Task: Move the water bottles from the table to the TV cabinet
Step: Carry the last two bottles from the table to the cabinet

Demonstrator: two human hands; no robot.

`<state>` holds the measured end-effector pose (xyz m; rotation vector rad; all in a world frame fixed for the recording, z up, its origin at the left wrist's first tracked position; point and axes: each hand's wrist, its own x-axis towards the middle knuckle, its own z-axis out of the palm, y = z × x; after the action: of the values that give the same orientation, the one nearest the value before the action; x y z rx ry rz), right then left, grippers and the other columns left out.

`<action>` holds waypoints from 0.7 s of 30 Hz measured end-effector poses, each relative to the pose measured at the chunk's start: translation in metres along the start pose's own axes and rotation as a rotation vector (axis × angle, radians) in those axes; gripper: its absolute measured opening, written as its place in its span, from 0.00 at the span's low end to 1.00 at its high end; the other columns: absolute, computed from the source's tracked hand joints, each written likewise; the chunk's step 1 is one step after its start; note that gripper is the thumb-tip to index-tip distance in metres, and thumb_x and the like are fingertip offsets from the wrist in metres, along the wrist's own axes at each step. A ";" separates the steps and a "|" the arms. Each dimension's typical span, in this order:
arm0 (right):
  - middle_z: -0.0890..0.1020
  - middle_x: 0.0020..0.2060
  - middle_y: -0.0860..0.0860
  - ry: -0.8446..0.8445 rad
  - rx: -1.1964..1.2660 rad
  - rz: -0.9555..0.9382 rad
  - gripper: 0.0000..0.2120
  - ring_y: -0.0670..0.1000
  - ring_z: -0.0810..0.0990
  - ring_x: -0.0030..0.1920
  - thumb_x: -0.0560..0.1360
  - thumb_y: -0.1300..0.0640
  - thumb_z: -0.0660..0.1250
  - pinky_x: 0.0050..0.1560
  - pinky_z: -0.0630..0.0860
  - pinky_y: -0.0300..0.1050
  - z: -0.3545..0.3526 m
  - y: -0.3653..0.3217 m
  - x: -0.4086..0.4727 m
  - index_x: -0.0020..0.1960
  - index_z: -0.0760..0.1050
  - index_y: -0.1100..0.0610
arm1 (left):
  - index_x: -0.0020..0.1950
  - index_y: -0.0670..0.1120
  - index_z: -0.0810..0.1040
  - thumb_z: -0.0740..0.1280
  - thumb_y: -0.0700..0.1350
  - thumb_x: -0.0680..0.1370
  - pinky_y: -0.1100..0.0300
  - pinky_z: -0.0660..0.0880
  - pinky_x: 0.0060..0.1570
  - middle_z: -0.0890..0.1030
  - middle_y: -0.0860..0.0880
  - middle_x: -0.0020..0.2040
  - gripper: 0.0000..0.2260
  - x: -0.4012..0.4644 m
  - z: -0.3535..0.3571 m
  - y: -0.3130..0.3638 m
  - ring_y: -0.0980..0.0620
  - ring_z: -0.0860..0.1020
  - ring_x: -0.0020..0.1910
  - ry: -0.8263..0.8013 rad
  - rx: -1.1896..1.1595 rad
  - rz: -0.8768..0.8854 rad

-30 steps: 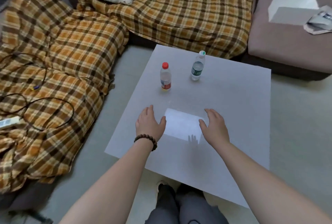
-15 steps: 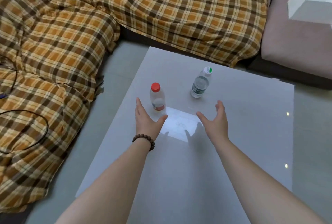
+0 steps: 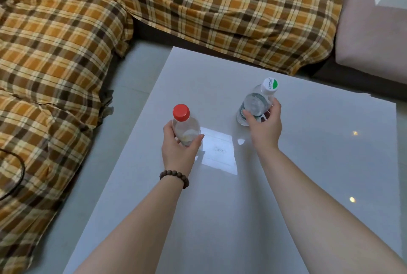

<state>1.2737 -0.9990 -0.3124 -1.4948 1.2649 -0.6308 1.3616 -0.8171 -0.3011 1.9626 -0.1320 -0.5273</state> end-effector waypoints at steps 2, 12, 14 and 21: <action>0.75 0.58 0.42 -0.002 0.009 0.005 0.32 0.49 0.76 0.60 0.68 0.53 0.76 0.62 0.74 0.47 -0.008 -0.003 -0.008 0.66 0.65 0.45 | 0.62 0.53 0.69 0.77 0.46 0.69 0.79 0.70 0.42 0.76 0.61 0.52 0.26 -0.004 -0.006 0.008 0.73 0.75 0.46 -0.012 0.019 0.022; 0.76 0.51 0.37 0.034 0.035 0.043 0.30 0.34 0.77 0.49 0.68 0.56 0.76 0.45 0.74 0.27 -0.115 -0.063 -0.127 0.66 0.67 0.48 | 0.62 0.53 0.69 0.77 0.49 0.68 0.70 0.70 0.46 0.76 0.61 0.50 0.27 -0.080 -0.053 0.091 0.67 0.75 0.49 -0.238 0.142 0.114; 0.75 0.50 0.35 0.042 0.017 0.032 0.29 0.36 0.77 0.49 0.68 0.56 0.76 0.44 0.73 0.29 -0.145 -0.082 -0.158 0.65 0.67 0.46 | 0.63 0.52 0.69 0.77 0.50 0.67 0.64 0.71 0.49 0.77 0.57 0.53 0.28 -0.103 -0.065 0.110 0.60 0.75 0.50 -0.293 0.185 0.159; 0.77 0.58 0.47 0.251 0.032 0.026 0.32 0.48 0.80 0.52 0.67 0.52 0.77 0.48 0.73 0.35 -0.226 -0.108 -0.263 0.66 0.66 0.46 | 0.63 0.50 0.69 0.76 0.50 0.69 0.63 0.70 0.47 0.77 0.55 0.53 0.27 -0.193 -0.078 0.151 0.55 0.75 0.49 -0.540 0.252 0.339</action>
<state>1.0374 -0.8475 -0.0812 -1.4026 1.4548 -0.8373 1.2424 -0.7571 -0.0811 1.9341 -0.8899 -0.8307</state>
